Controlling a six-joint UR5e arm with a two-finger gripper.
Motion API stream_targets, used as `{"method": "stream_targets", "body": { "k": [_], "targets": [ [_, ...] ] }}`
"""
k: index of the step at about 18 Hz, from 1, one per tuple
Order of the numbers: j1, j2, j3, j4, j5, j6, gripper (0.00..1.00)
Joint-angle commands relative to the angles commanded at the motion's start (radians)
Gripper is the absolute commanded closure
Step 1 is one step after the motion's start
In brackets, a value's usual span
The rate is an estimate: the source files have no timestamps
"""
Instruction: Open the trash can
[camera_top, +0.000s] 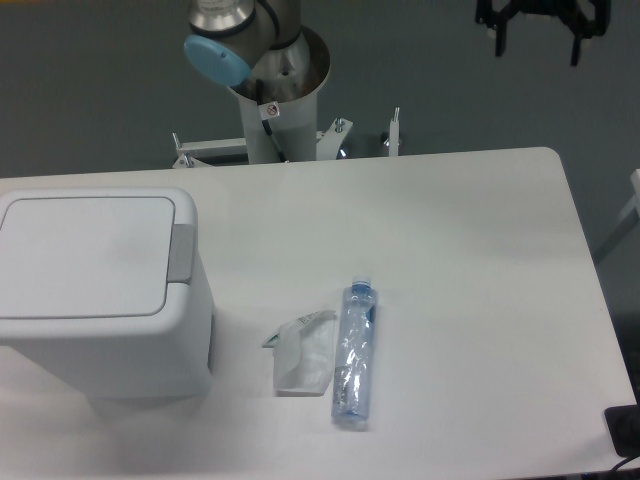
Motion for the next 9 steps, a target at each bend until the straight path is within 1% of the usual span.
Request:
{"method": "stream_targets", "body": {
  "k": [4, 5, 8, 9],
  "targets": [
    [-0.006, 0.000, 0.002, 0.000, -0.008, -0.009, 0.00],
    [-0.011, -0.002, 0.002, 0.000, -0.027, -0.043, 0.00],
    [-0.057, -0.002, 0.003, 0.003, -0.101, -0.272, 0.00],
    [-0.076, -0.003, 0.003, 0.009, -0.106, -0.346, 0.00]
  ]
}}
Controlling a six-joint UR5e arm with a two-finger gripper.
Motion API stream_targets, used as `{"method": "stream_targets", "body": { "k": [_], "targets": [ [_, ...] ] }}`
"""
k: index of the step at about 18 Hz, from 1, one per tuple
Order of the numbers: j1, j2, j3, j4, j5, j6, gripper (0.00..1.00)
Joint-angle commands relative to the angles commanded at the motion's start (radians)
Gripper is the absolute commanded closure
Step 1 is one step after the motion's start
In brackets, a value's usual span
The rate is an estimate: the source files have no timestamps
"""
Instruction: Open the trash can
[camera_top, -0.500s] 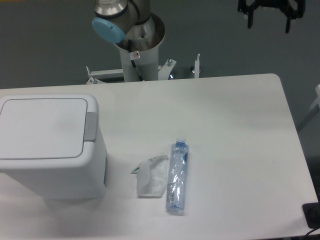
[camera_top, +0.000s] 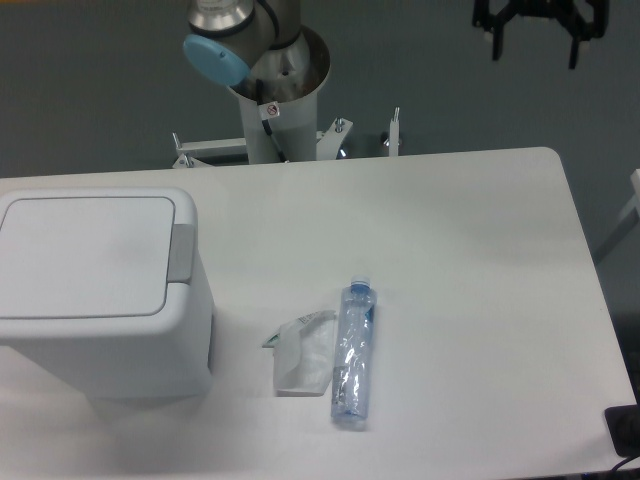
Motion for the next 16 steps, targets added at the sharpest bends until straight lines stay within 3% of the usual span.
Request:
{"method": "stream_targets", "body": {
  "k": [7, 10, 13, 16],
  "targets": [
    [-0.258, -0.080, -0.002, 0.198, 0.006, -0.494, 0.00],
    [-0.333, -0.097, 0.002, 0.245, -0.003, -0.756, 0.00],
    [-0.408, -0.117, 0.012, 0.258, -0.031, -0.890, 0.00],
    [-0.434, -0.136, 0.041, 0.258, -0.189, -1.109, 0.00]
  ]
}}
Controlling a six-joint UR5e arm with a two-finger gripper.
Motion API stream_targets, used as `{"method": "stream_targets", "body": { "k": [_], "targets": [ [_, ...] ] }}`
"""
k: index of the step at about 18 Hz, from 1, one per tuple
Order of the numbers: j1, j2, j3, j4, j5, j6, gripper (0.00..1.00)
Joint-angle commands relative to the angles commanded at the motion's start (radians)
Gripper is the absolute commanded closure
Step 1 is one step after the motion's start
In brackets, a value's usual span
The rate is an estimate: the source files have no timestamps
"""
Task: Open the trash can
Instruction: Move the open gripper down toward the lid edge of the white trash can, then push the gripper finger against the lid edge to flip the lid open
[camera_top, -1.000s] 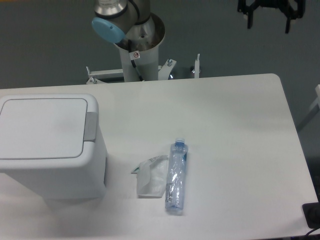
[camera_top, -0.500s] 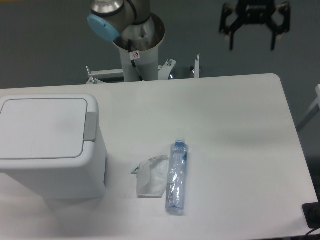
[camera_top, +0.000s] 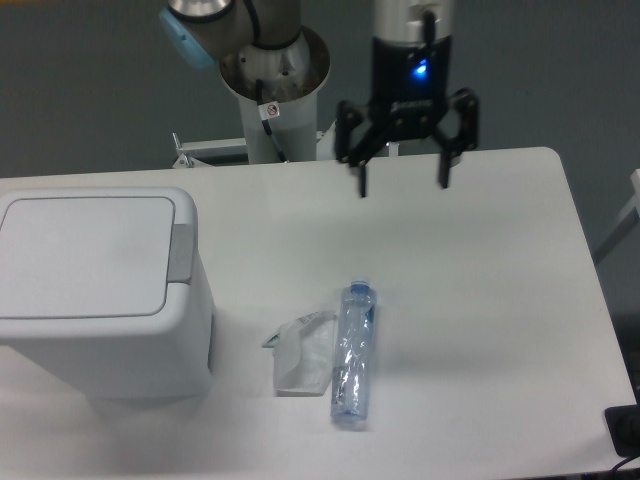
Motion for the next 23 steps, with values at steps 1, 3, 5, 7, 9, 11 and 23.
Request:
{"method": "stream_targets", "body": {
  "k": [1, 3, 5, 7, 9, 11, 23],
  "targets": [
    [-0.005, -0.002, -0.004, 0.000, -0.054, -0.042, 0.00],
    [-0.025, -0.002, -0.041, -0.008, -0.093, -0.069, 0.00],
    [-0.061, -0.002, -0.078, 0.000, -0.087, -0.067, 0.00],
    [-0.080, -0.011, -0.095, 0.003, -0.084, -0.064, 0.00],
    [-0.115, -0.015, -0.101, 0.005, -0.082, -0.064, 0.00],
    [-0.134, -0.018, -0.103, 0.005, -0.084, -0.066, 0.00],
    [-0.152, -0.051, -0.107, 0.012, -0.082, -0.058, 0.00]
  ]
}}
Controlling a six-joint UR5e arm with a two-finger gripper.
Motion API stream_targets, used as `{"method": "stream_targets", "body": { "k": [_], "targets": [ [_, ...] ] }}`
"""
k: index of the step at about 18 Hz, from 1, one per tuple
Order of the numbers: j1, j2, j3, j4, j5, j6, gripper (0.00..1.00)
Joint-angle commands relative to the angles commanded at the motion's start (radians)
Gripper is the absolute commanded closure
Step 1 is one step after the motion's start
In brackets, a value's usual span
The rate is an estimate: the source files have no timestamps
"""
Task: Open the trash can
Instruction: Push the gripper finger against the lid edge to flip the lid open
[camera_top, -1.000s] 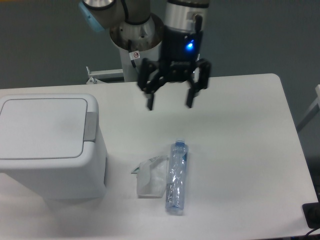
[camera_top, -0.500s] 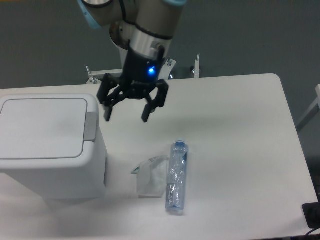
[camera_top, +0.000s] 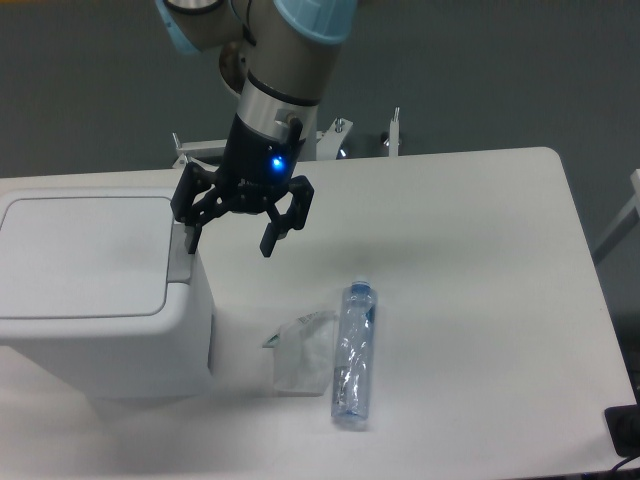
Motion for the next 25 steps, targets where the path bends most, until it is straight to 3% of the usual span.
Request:
{"method": "stream_targets", "body": {
  "k": [5, 9, 25],
  "targets": [
    [-0.008, -0.006, -0.012, 0.002, 0.000, 0.000, 0.00],
    [-0.012, -0.005, -0.034, 0.041, 0.002, -0.005, 0.00],
    [-0.015, -0.009, -0.035, 0.041, 0.003, 0.000, 0.00]
  ]
}}
